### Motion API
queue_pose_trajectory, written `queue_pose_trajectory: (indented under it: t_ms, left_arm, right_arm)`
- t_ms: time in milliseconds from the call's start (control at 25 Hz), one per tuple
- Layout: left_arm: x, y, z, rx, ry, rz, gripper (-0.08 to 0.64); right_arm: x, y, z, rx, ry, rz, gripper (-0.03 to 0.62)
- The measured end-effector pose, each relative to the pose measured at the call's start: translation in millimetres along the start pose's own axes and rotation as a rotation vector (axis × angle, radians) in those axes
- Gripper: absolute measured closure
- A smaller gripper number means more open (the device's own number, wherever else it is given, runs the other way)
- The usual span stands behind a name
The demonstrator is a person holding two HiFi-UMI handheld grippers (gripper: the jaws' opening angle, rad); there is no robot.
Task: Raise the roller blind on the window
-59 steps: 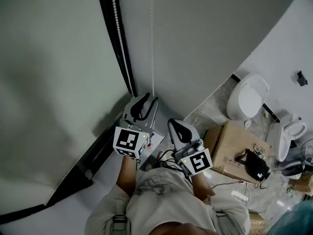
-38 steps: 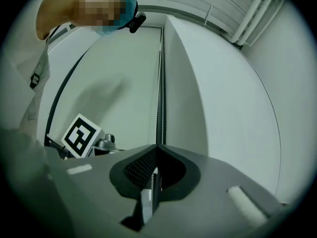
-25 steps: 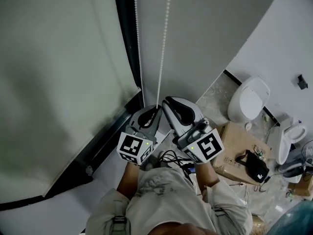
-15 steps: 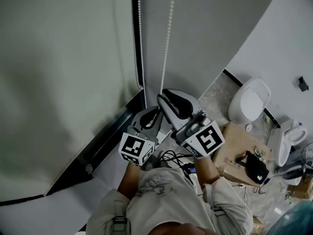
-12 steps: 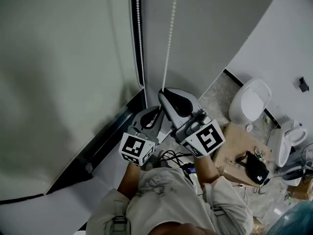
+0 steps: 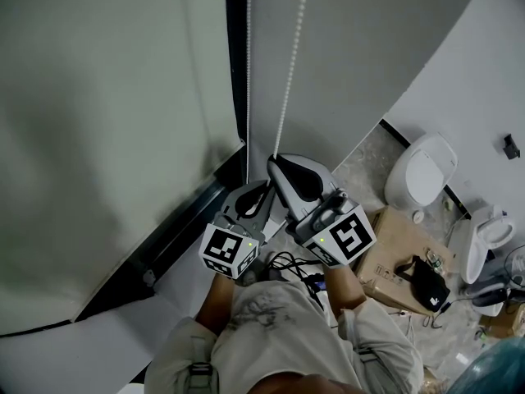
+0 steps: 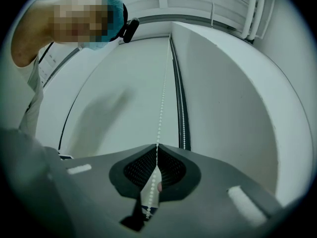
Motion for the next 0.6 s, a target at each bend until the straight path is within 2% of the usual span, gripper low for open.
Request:
queue_pose_trajectory:
  t_ms: [600]
  left_arm:
    - [-6.9, -59.5, -5.7, -0.066, 0.014, -0.116, 0.541]
  right_arm:
    - [-12.9, -57.3, 0.2, 0.038, -0.023, -0.095, 0.577]
Point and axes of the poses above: the fingertips, and each gripper's own axes: x forward along the fingers, z to its right, y out of its top, the point moved 1 cm from there along -x, backward along the fingers, and after that the axes turned 9 degrees about -y, right-handed, at the moved point
